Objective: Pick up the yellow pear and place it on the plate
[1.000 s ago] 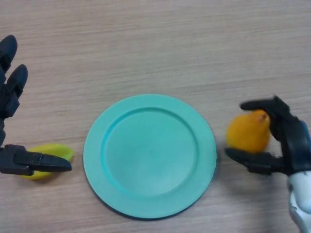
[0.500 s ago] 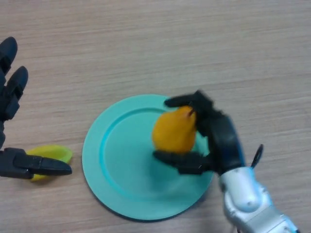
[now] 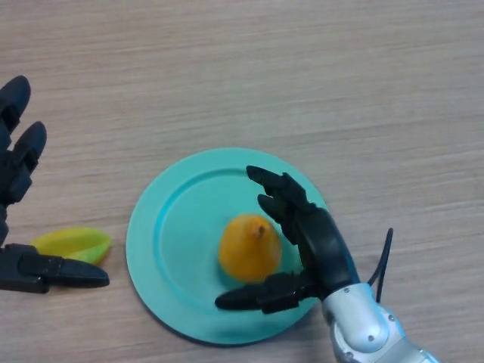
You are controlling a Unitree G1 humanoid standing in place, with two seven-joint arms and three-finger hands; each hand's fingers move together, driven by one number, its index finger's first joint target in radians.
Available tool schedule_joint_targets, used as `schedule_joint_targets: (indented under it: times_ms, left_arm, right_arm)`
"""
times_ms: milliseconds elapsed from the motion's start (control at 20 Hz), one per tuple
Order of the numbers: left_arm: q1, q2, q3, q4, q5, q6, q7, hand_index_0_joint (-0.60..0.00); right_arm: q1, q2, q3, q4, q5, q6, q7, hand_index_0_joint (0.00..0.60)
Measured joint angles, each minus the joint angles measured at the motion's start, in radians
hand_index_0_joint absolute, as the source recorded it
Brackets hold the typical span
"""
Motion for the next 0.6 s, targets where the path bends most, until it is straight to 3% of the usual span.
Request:
schedule_joint_targets:
  times_ms: [100,250,600]
  left_arm:
    - [-0.003,0.000,0.004,-0.001,-0.030,0.001,0.000,0.000]
    - [-0.003,0.000,0.004,-0.003,-0.038,0.001,0.000,0.000]
    - [-0.018,0.003,0.028,-0.004,-0.039,0.001,0.015,0.000]
  right_arm:
    - [-0.004,-0.005,-0.009,-0.045,-0.033,0.006,0.003,0.000]
    - [0.000,-0.003,-0.110,-0.212,-0.074,0.021,0.078,0.000]
    - [0.152,0.001,-0.394,-0.538,-0.076,0.147,0.355,0.000]
